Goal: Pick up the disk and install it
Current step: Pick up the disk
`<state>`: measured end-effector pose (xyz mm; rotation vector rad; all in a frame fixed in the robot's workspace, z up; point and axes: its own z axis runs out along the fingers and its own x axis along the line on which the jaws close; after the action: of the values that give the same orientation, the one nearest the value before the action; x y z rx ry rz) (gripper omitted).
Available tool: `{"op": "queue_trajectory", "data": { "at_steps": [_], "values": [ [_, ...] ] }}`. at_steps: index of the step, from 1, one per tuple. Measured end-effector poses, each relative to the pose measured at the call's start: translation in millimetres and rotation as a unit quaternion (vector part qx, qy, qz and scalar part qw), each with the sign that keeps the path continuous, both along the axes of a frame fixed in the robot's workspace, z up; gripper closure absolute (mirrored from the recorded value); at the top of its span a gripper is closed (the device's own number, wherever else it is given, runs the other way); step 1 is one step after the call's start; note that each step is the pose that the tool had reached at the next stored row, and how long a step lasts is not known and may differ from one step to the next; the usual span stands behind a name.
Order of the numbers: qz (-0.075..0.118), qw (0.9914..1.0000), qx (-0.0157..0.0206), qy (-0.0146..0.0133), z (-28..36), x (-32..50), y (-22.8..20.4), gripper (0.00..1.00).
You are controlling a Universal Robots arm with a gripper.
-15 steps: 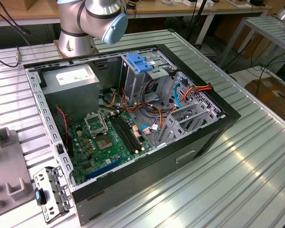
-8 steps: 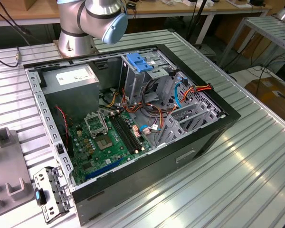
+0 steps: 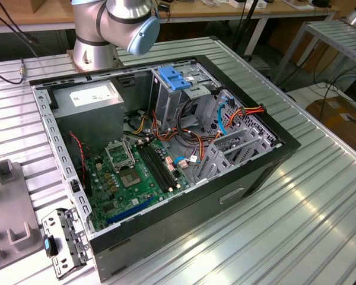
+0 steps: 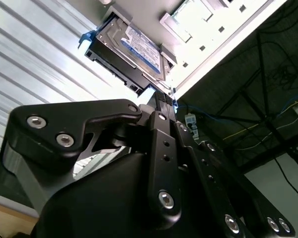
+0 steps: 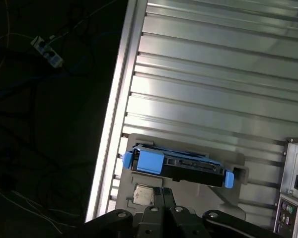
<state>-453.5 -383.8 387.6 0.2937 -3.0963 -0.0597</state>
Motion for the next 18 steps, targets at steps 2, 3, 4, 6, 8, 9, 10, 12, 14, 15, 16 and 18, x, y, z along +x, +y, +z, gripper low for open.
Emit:
{"op": "queue_trajectory", "data": {
  "at_steps": [2,3,4,6,8,9,10,12,14,15,16,18],
  "values": [
    [0.009,0.99996,0.0,0.0,0.0,0.0,0.0,0.89],
    [0.013,0.99992,0.0,0.0,0.0,0.0,0.0,0.89],
    [0.02,0.9998,0.0,0.0,0.0,0.0,0.0,0.89],
    [0.028,0.99961,0.0,0.0,0.0,0.0,0.0,0.89],
    [0.038,0.99928,0.0,0.0,0.0,0.0,0.0,0.89],
    [0.042,0.99911,0.0,0.0,0.0,0.0,0.0,0.89],
    [0.046,0.99895,0.0,0.0,0.0,0.0,0.0,0.89],
    [0.054,0.99857,0.0,0.0,0.0,0.0,0.0,0.89],
    [0.062,0.99805,0.0,0.0,0.0,0.0,0.0,0.89],
    [0.067,0.99772,0.0,0.0,0.0,0.0,0.0,0.89],
    [0.075,0.99717,0.0,0.0,0.0,0.0,0.0,0.89],
    [0.085,0.99637,0.0,0.0,0.0,0.0,0.0,0.89]
  ]
}}
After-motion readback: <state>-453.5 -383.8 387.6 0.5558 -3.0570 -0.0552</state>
